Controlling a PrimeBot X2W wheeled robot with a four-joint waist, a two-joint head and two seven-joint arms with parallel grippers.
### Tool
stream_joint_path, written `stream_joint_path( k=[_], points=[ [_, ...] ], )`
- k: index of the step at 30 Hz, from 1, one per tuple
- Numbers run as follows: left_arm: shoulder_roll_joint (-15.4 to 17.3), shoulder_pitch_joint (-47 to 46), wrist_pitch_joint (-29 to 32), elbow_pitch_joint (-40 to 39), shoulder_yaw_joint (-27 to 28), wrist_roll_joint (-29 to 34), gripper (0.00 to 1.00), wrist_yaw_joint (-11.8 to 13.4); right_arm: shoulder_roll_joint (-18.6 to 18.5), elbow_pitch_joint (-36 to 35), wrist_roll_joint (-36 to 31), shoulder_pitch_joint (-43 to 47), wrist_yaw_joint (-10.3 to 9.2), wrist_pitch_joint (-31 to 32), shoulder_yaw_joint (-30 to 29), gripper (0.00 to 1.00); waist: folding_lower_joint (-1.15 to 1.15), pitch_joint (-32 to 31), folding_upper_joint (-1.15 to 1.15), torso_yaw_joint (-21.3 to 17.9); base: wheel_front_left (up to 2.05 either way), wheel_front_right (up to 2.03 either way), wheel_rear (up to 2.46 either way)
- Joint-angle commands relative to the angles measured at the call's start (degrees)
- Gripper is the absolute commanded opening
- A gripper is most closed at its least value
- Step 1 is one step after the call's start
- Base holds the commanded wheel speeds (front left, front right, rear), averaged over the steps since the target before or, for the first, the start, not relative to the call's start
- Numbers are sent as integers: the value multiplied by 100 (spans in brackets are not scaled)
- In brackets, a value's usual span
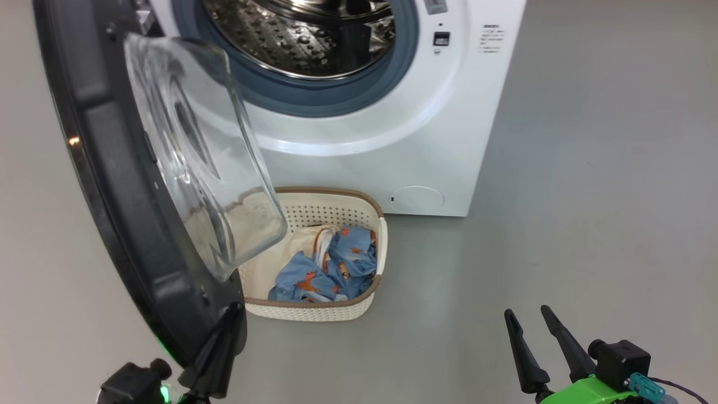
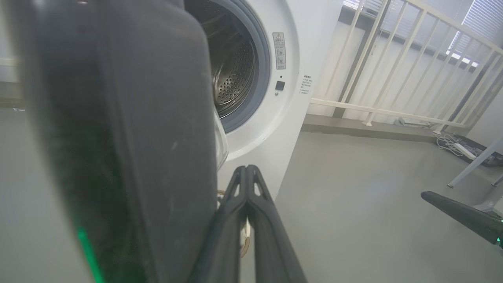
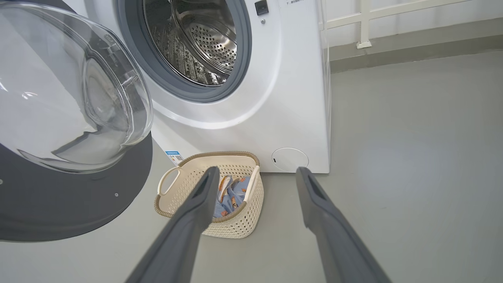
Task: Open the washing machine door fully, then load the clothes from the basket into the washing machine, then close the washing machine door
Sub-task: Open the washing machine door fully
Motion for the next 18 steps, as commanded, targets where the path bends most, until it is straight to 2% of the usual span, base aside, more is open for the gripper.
stream_joint_path(
  k=[1, 10, 18],
  points=[
    [90, -58, -35, -96, 410, -21, 0, 42, 1, -103, 42, -108, 9, -69, 170, 100, 0, 12, 0, 123, 0, 0, 0],
    [63, -9, -35, -21, 934, -119, 0, 127, 1, -53, 76, -103, 9, -69, 169, 100, 0, -31, 0, 359, 0, 0, 0],
    [56, -74, -35, 248, 1664, -285, 0, 247, 1, -20, 80, -148, 9, -69, 236, 100, 0, -73, 0, 355, 0, 0, 0]
  ],
)
